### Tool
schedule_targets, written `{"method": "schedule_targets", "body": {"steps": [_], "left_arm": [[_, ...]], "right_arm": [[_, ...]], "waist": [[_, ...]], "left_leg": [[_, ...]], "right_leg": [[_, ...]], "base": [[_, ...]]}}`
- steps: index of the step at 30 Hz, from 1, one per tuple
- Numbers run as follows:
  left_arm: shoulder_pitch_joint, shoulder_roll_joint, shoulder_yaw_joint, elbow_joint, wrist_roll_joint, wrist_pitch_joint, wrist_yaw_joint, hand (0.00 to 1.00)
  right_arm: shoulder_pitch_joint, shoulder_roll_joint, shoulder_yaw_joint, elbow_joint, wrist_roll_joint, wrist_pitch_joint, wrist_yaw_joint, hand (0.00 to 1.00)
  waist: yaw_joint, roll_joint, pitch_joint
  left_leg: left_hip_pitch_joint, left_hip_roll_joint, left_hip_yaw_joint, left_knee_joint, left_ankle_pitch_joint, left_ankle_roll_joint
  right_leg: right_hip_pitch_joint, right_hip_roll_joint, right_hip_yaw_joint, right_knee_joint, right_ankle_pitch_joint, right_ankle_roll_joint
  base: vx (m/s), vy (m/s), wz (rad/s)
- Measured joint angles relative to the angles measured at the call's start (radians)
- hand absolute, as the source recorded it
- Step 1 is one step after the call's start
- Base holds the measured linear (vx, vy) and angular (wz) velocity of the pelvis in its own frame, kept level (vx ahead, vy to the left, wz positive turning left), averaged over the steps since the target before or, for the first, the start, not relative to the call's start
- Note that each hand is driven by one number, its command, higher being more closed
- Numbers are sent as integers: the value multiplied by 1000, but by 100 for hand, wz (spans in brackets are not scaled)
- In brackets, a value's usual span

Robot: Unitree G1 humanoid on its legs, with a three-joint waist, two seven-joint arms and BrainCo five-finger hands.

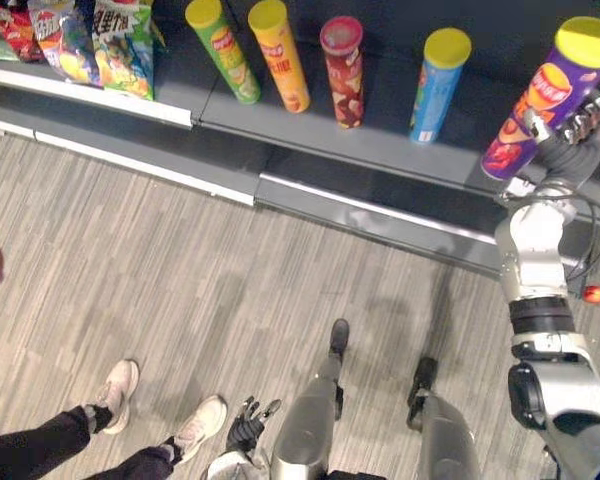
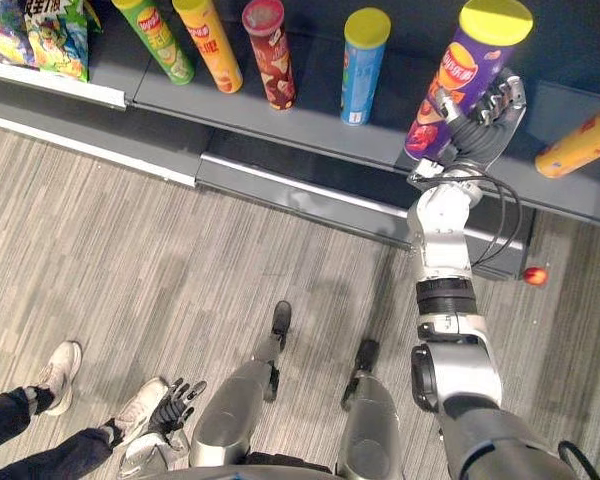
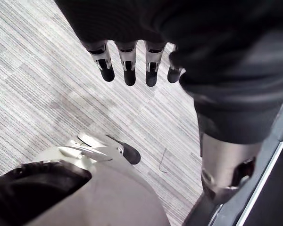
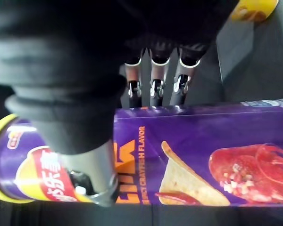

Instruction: Put the gum and the chips on the shelf.

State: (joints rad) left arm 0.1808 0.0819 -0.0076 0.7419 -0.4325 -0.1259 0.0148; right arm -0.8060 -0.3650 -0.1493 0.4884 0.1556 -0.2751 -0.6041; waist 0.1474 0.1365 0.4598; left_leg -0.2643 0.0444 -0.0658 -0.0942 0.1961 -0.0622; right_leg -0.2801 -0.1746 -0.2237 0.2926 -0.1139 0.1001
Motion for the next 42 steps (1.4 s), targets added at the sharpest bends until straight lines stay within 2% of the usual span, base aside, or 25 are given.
{"method": "schedule_targets", "body": {"steps": [5, 8, 15, 18, 20, 29, 42], "left_arm": [[-21, 0, -26, 17, -36, -2, 2, 0], [-29, -1, -34, 17, -36, -2, 1, 0], [-30, -2, -36, 11, -68, -4, 1, 0], [-30, -5, -36, 1, -69, -18, 0, 0], [-30, -13, -35, -14, -73, -29, 0, 0], [-28, -34, -33, -60, -75, -39, -1, 0], [-26, -38, -33, -90, -75, -46, -21, 0]], "right_arm": [[-21, -37, -1, 29, 0, -24, -26, 100], [-40, -58, -1, 38, 0, -36, -30, 100], [-44, -64, -3, 35, -1, -38, -51, 100], [-44, -67, -5, 29, -1, -59, -71, 100], [-44, -73, -16, 10, -1, -66, -77, 100], [-113, -126, 2, -31, -4, -78, -95, 100], [-143, -128, 15, -53, -3, -80, -107, 100]], "waist": [[7, 25, 14], [21, 36, 21], [26, 38, 21], [34, 38, 21], [47, 38, 21], [55, 59, 30], [63, 59, 30]], "left_leg": [[-45, -17, -9, 52, -4, -4], [-72, -19, -8, 64, -5, -9], [-129, -29, -23, 80, 3, -21], [-148, -30, -24, 82, 6, -25], [-161, -30, -23, 85, 10, -23], [-224, -35, -5, 103, 14, -26], [-255, -36, 6, 128, 16, -22]], "right_leg": [[-62, -23, 2, 102, -45, -5], [-112, -36, 8, 157, -64, -13], [-208, -63, 6, 272, -117, -29], [-239, -68, 7, 304, -130, -35], [-259, -71, 9, 320, -135, -38], [-333, -94, 4, 381, -158, -45], [-360, -103, 3, 403, -164, -46]], "base": [[-20, -56, 8], [-43, -61, 0], [-23, -101, 9], [3, -111, 4], [4, -92, 4], [-7, -77, 7], [3, -62, 2]]}}
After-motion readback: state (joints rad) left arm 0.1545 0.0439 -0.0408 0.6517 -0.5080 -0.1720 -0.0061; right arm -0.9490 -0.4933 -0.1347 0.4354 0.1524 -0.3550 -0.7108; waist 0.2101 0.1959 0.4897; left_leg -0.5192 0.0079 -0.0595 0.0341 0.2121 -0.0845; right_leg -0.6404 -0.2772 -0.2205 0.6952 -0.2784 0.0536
